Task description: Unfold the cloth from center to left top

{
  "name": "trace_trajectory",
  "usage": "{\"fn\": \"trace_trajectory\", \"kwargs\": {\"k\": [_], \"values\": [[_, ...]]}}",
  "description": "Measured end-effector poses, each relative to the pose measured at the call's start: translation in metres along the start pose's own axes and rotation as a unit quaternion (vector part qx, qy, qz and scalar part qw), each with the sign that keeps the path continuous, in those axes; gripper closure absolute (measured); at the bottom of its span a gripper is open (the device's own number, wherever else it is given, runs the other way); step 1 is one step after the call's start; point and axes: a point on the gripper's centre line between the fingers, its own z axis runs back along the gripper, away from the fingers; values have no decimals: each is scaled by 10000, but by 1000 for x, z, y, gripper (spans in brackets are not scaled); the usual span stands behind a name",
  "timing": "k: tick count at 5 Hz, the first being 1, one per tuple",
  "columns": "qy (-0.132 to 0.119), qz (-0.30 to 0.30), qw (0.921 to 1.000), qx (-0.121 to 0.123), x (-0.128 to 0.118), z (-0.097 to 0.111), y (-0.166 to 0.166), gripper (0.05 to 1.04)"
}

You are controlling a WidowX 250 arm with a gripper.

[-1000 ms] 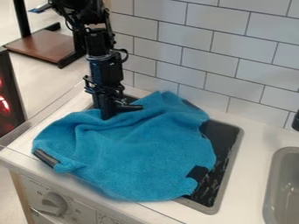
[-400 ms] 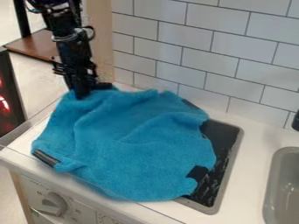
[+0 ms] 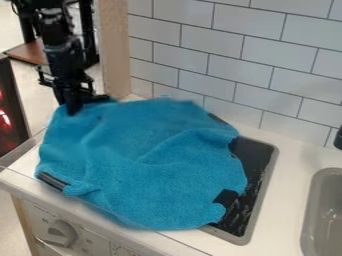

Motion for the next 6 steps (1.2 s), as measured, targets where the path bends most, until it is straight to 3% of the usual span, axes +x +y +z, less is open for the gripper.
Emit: {"fn": "trace_trajectory", "kwargs": {"k": [1, 3, 5, 6], "values": [[57, 108, 9998, 182, 1, -2, 8, 1011], [88, 316, 9992, 235, 1, -3, 12, 714], [192, 344, 9991, 120, 0, -1, 9, 421], [162, 227, 9995, 155, -7, 17, 22, 200]]}}
